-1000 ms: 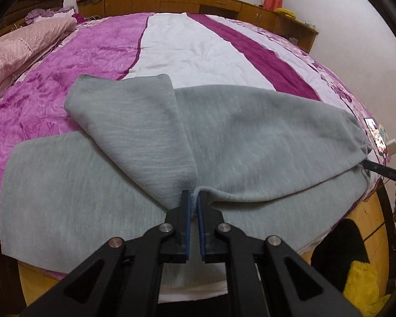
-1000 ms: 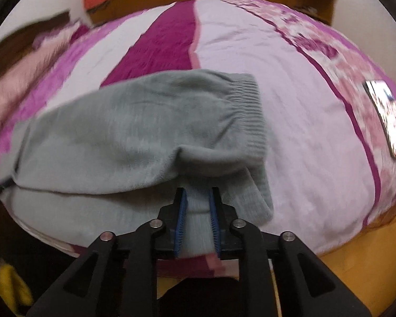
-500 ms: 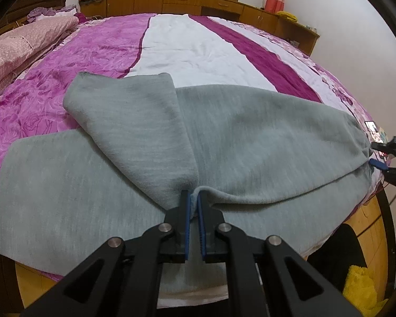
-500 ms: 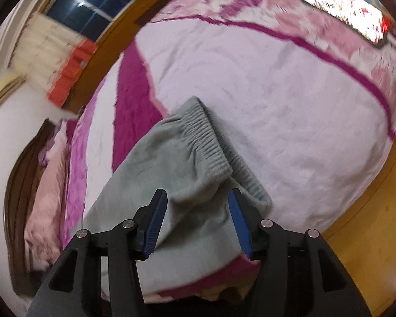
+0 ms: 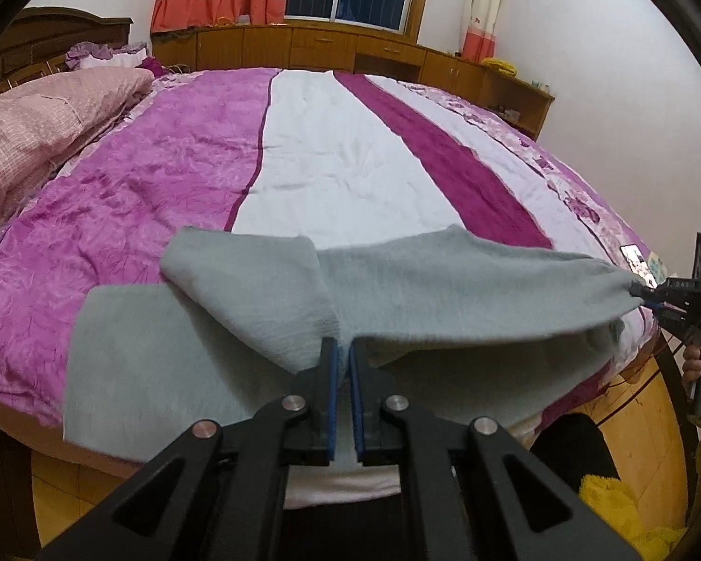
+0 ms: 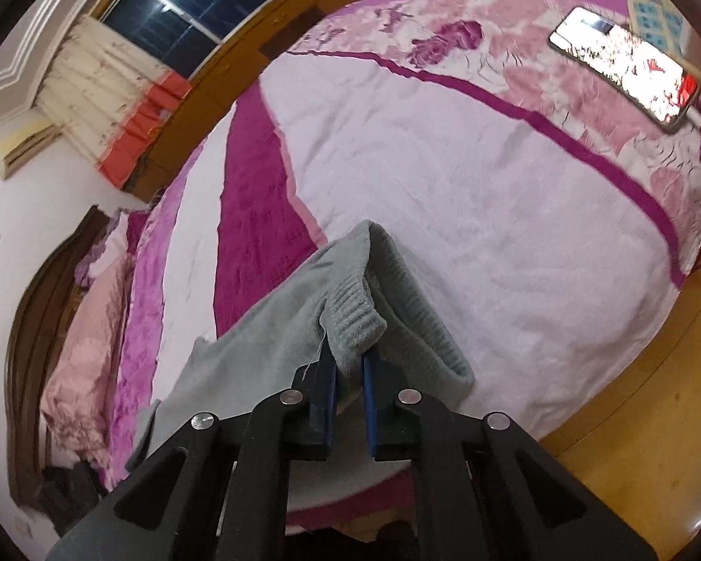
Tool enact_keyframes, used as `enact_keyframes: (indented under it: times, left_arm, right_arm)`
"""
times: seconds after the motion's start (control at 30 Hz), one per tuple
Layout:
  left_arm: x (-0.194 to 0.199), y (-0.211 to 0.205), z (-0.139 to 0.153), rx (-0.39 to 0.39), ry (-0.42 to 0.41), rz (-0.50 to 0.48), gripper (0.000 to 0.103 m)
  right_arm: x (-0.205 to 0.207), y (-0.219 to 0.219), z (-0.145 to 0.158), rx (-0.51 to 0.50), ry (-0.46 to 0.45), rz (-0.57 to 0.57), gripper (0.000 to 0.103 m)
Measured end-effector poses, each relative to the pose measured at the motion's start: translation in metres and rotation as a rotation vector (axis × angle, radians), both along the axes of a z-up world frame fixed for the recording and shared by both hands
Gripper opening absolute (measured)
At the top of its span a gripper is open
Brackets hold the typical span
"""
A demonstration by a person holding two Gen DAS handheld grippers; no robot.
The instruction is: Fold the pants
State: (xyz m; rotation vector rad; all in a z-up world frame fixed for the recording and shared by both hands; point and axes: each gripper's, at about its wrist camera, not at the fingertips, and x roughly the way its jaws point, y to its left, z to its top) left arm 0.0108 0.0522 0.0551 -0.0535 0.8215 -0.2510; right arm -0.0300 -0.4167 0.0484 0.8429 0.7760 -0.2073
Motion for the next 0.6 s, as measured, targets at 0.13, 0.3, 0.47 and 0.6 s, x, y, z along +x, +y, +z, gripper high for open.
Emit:
enact_keyframes:
  times: [0.13, 0.3, 0.47, 0.6]
  left_arm:
    - [-0.009, 0.001, -0.021, 0.012, 0.050, -0.009, 0.005]
    - [-0.007, -0.001, -0.053, 0.043, 0.124, -0.010, 0.006]
    - [-0.008, -0.007, -0.064, 0.100, 0.155, -0.012, 0.008]
    - [-0.012, -0.009, -0.064, 0.128, 0.164, -0.017, 0.010]
  right_arm:
    - [-0.010, 0.004, -0.009, -0.016, 0.024, 0.022, 0.002]
    - [-0.011, 0.007, -0.035, -0.013, 0.071, 0.013, 0.002]
    - [-0.007, 0.006, -0.053, -0.030, 0.112, 0.020, 0.002]
    - [-0.005, 0.011, -0.055, -0.084, 0.134, 0.045, 0.003]
